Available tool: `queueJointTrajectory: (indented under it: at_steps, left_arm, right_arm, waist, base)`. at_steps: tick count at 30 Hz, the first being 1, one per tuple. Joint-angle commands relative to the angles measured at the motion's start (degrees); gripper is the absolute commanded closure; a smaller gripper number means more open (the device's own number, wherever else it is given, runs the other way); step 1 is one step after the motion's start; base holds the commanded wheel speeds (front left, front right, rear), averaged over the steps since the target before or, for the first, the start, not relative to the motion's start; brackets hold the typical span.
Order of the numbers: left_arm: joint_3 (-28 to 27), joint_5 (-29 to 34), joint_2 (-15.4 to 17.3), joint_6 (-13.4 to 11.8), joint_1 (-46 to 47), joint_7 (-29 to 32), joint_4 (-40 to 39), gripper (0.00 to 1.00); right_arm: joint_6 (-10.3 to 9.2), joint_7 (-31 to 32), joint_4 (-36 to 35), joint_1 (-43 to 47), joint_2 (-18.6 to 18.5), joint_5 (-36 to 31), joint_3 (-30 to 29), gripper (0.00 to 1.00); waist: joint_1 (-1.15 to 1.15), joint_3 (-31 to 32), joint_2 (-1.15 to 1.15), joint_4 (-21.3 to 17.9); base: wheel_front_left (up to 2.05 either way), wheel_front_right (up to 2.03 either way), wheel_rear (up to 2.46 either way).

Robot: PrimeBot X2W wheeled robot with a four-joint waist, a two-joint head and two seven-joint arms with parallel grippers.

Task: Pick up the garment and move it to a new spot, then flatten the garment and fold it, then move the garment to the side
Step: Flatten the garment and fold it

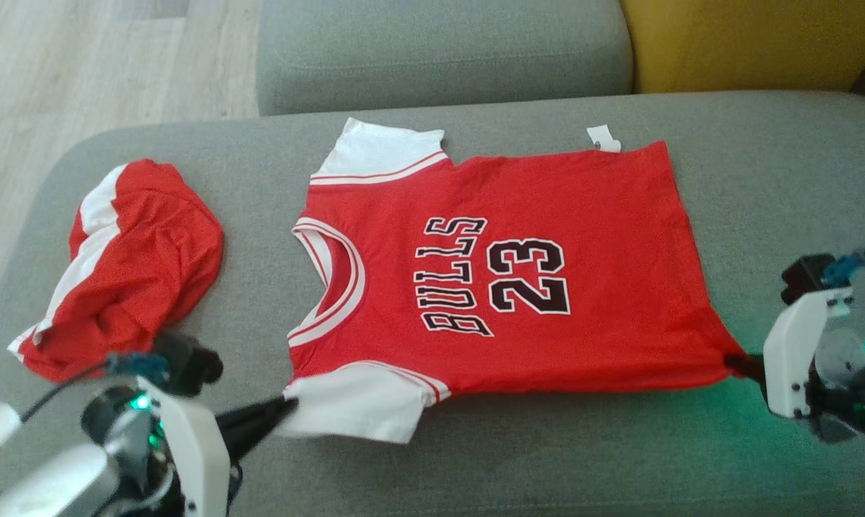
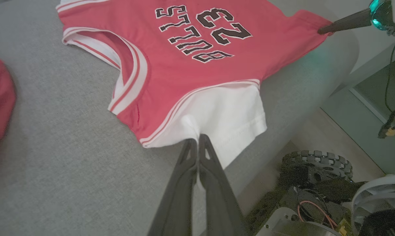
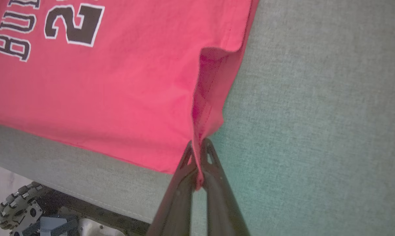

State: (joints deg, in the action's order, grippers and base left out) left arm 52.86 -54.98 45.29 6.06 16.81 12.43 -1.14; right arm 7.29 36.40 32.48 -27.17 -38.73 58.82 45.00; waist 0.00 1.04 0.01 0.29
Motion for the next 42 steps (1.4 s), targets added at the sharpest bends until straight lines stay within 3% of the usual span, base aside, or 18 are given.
queueJointTrajectory:
  at_steps: [1, 19, 36, 37, 38, 39, 40, 42]
  left_arm:
    - [-3.66, 0.68, 2.01, 0.06, 5.10, -0.09, -0.18, 1.00]
    - [-3.08, 0.81, -1.90, 1.38, 19.06, -0.49, 7.46, 1.00]
    - [7.19, -0.51, -4.29, 1.42, 31.17, -6.02, 16.31, 1.00]
    - [7.80, -0.63, -4.38, 1.42, 31.89, -6.37, 16.93, 1.00]
    - [8.02, -0.83, -4.50, 1.42, 32.56, -6.78, 17.99, 0.93]
    - [7.93, -0.97, -4.77, 1.42, 33.20, -7.32, 19.33, 0.20]
    - [7.62, -0.81, -5.20, 1.42, 33.90, -8.23, 20.78, 0.00]
    - [6.68, -0.37, -6.50, 1.07, 35.04, -10.47, 23.84, 0.00]
  right_arm:
    - [0.20, 0.29, -0.53, -2.67, -0.96, -0.77, -1.11, 1.00]
    - [0.20, 3.69, 4.37, -12.22, 3.64, -4.69, -5.52, 1.00]
    - [0.20, 2.09, 8.01, -17.79, 6.97, -8.75, -5.67, 1.00]
    - [0.20, 0.60, 8.09, -18.37, 7.09, -9.46, -5.91, 0.70]
    - [0.20, -1.11, 8.33, -18.94, 7.36, -10.10, -6.32, 0.00]
    - [0.20, -2.74, 8.73, -19.45, 7.80, -10.50, -6.87, 0.00]
    - [0.20, -4.46, 8.99, -19.95, 8.30, -10.79, -7.39, 0.00]
    - [0.20, -8.13, 9.67, -20.83, 9.32, -11.41, -8.48, 0.00]
  waist:
    - [0.00, -0.61, -0.01, -0.16]
    - [0.00, -8.87, -0.01, -0.59]
    - [0.00, -14.50, -0.01, -0.70]
    - [0.00, -14.71, -0.01, -0.75]
    - [0.00, -14.90, -0.01, -0.80]
    - [0.00, -15.07, -0.01, -0.85]
    - [0.00, -15.23, -0.01, -0.91]
    - [0.00, -15.44, -0.01, -1.06]
  base:
    - [0.00, 0.00, 0.00]
    - [0.00, 0.00, 0.00]
    - [0.00, 0.00, 0.00]
    - [0.00, 0.00, 0.00]
    - [0.00, 0.00, 0.00]
    - [0.00, 0.00, 0.00]
    - [0.00, 0.00, 0.00]
    - [0.00, 0.00, 0.00]
